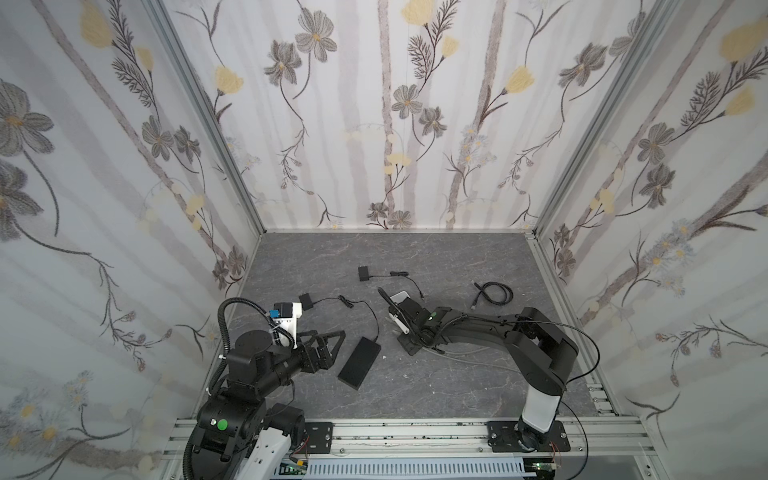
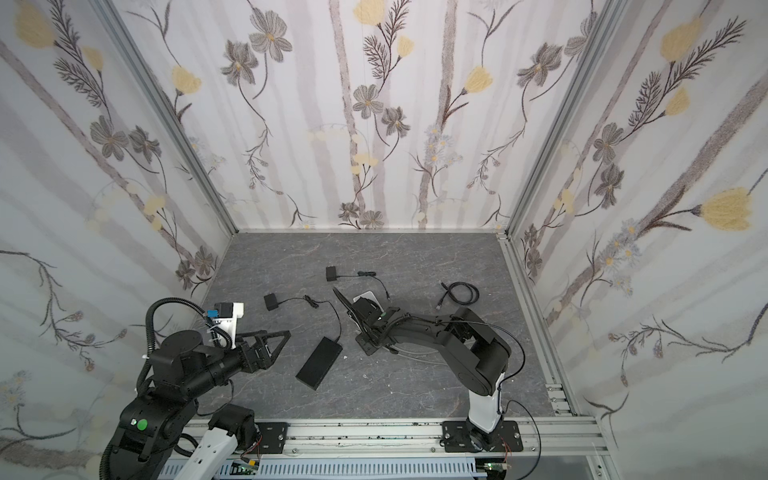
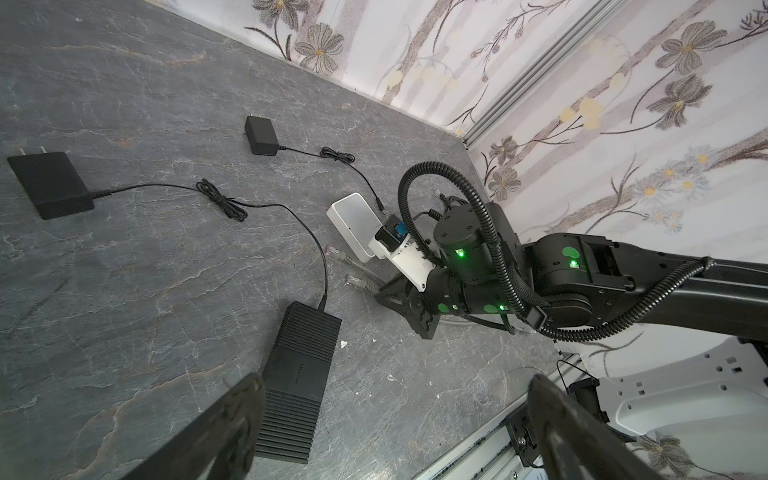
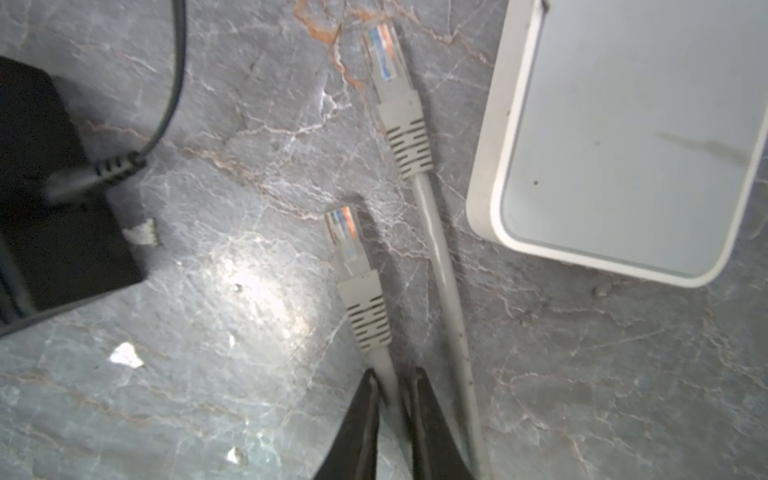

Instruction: Insert the plug into the switch port

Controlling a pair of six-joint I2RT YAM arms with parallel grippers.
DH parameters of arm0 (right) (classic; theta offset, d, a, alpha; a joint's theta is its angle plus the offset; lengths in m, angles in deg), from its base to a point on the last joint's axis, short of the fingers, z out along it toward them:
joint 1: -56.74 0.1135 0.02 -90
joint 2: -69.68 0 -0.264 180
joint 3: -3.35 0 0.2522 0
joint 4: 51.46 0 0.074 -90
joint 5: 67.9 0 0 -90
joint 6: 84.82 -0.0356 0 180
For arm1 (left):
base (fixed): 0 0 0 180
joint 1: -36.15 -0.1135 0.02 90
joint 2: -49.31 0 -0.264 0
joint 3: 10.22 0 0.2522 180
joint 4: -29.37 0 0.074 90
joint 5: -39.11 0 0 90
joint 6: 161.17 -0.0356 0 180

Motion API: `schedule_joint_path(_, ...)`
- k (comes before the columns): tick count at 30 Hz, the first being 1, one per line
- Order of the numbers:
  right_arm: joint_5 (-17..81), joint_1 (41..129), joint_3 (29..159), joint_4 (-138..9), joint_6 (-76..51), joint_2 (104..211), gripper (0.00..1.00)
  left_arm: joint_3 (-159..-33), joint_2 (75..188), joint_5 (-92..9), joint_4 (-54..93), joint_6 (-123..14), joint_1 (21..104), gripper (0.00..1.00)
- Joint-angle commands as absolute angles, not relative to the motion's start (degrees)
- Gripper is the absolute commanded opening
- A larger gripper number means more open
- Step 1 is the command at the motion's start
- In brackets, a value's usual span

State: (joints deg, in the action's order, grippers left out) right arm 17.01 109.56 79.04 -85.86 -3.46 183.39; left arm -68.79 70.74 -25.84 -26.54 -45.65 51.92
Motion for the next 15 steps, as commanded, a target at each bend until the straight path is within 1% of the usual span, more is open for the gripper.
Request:
schedule_joint_path(1, 16.6, 111.1, 76.9, -87.0, -1.6, 180.9, 0.17, -68.7, 70.8, -26.3, -25.3, -45.6, 51.9, 1.0)
schedule_joint_path(4, 14.9, 113.8, 75.5, -88.4, -1.3, 178.8, 0.17, -68.8, 71.0, -26.4, -25.3, -45.6, 51.9, 1.0)
schedule_joint_path(15, 18.7, 122.3, 66.5, -87.4, -7.8, 171.5, 0.17, -68.9, 71.4, -27.1, -25.7, -45.6, 51.8, 1.0)
